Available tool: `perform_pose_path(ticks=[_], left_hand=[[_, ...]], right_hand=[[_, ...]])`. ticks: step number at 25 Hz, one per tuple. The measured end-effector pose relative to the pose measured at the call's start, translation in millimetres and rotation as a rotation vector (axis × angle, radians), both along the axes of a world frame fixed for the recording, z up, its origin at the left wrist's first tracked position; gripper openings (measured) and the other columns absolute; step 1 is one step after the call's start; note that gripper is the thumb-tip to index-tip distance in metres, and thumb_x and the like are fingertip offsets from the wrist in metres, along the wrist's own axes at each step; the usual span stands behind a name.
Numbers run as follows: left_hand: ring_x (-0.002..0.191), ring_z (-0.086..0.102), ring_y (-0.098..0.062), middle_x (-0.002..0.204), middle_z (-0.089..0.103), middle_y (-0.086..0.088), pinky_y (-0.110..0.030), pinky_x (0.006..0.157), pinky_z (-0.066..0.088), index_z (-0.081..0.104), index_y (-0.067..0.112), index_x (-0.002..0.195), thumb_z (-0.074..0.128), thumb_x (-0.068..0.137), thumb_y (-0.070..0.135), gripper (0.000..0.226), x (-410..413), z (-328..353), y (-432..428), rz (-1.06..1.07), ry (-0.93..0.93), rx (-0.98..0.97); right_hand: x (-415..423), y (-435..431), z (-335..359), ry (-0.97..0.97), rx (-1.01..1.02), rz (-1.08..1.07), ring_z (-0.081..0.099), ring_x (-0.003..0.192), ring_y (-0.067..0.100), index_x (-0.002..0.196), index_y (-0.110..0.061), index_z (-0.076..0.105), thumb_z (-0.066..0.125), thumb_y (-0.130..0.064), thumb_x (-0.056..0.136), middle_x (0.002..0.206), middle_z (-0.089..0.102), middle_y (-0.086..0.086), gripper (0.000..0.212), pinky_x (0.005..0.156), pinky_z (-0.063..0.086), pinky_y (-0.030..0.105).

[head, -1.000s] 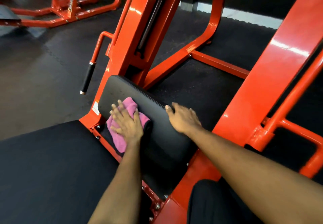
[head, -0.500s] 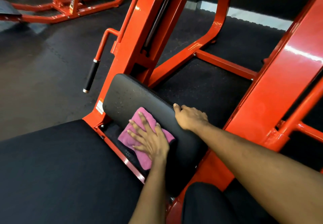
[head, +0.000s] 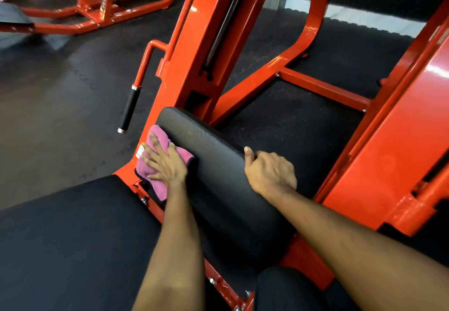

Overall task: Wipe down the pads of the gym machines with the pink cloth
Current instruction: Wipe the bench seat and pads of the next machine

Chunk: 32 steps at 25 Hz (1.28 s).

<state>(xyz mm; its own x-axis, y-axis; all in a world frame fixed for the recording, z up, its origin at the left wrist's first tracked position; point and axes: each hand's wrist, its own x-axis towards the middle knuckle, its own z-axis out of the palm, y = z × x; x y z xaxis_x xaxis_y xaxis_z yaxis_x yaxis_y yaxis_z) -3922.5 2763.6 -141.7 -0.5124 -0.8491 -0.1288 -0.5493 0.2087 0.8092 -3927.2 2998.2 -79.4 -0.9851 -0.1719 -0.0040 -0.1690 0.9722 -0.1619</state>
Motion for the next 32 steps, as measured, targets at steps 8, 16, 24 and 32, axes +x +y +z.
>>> perform_pose_path(ticks=[8,16,24,32], left_hand=[[0.15,-0.024,-0.015,0.164,-0.02,0.009,-0.067,0.115,-0.008,-0.007,0.044,0.152,0.02,0.091,0.047,0.067,69,3,118,-0.379,0.078,-0.139],[0.152,-0.004,-0.013,0.163,0.013,0.015,-0.072,0.111,-0.006,0.044,0.048,0.141,0.029,0.089,0.053,0.055,-12,38,46,-0.616,0.066,-0.494],[0.15,0.008,-0.012,0.157,0.025,0.016,-0.071,0.112,0.004,0.057,0.046,0.126,0.021,0.082,0.058,0.059,-45,33,-13,-0.474,0.043,-0.463],[0.146,0.023,-0.014,0.151,0.039,0.012,-0.069,0.113,0.009,0.053,0.036,0.134,0.034,0.093,0.048,0.047,-67,35,-52,-0.32,0.107,-0.379]], right_hand=[[-1,4,4,-0.101,-0.146,0.029,0.065,0.101,0.033,0.112,-0.013,0.069,0.014,-0.057,0.105,0.108,0.071,0.013,0.071,0.079,0.042,0.041],[1,3,8,-0.122,-0.138,0.005,0.066,0.099,0.032,0.11,-0.012,0.069,0.015,-0.055,0.106,0.105,0.072,0.013,0.069,0.081,0.046,0.042],[-20,-48,16,-0.12,-0.052,0.107,0.064,0.111,0.034,0.127,-0.008,0.058,0.012,-0.051,0.107,0.118,0.068,0.017,0.067,0.093,0.041,0.047],[-16,-59,5,0.092,0.026,0.104,0.069,0.084,0.029,0.107,-0.01,0.063,0.013,-0.048,0.107,0.09,0.073,0.012,0.063,0.08,0.045,0.043]])
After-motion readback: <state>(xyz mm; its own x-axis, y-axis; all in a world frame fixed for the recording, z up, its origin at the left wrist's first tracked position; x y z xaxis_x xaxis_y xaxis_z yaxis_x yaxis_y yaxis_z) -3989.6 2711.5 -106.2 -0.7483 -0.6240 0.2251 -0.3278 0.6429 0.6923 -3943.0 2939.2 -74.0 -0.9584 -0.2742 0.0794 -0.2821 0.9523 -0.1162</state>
